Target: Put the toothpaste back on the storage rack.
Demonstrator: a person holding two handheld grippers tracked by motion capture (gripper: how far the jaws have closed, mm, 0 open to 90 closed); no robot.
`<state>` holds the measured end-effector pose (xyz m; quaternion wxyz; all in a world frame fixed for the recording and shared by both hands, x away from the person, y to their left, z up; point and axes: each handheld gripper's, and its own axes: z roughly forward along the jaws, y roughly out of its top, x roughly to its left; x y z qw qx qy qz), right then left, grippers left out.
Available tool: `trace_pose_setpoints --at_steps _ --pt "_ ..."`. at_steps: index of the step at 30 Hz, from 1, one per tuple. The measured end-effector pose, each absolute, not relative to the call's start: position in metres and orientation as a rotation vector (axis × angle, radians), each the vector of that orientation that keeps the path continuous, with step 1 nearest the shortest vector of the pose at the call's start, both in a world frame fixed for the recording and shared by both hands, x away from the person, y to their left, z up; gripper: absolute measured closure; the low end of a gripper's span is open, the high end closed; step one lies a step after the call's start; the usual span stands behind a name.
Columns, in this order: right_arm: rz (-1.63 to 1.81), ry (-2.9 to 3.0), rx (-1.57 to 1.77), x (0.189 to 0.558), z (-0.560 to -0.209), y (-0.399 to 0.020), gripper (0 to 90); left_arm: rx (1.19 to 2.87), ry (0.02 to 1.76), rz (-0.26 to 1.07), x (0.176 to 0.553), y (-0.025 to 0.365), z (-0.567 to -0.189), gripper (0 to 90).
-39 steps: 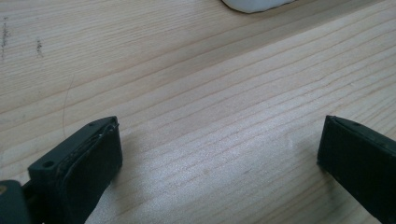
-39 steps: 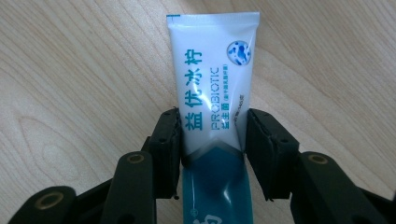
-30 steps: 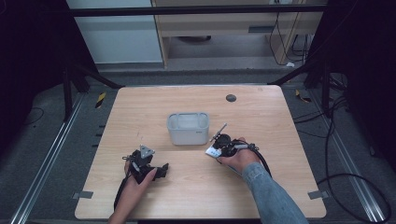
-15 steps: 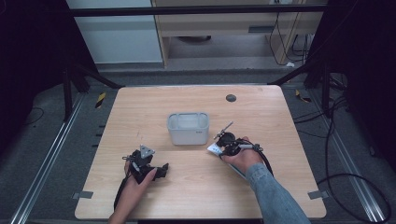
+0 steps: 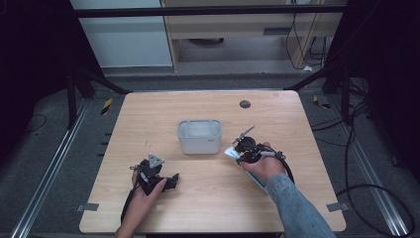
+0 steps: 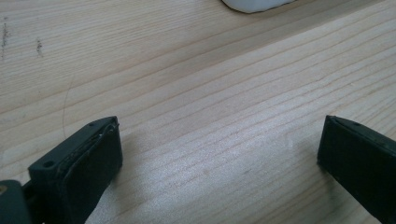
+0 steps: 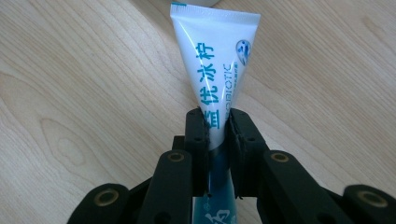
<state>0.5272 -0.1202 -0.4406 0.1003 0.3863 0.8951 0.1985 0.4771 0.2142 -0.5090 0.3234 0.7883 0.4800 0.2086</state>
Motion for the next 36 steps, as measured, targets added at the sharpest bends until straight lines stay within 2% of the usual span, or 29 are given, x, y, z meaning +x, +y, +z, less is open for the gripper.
trace_pose_setpoints --at_steps 15,36 --pt "0.591 2.617 1.117 0.524 -0.42 -0.13 79.4 2.069 1.26 0.547 0.477 0.214 -0.509 0.0" --pt "0.886 2.361 1.085 0.521 -0.371 -0.143 80.1 2.069 1.26 0.548 0.477 0.214 -0.509 0.0"
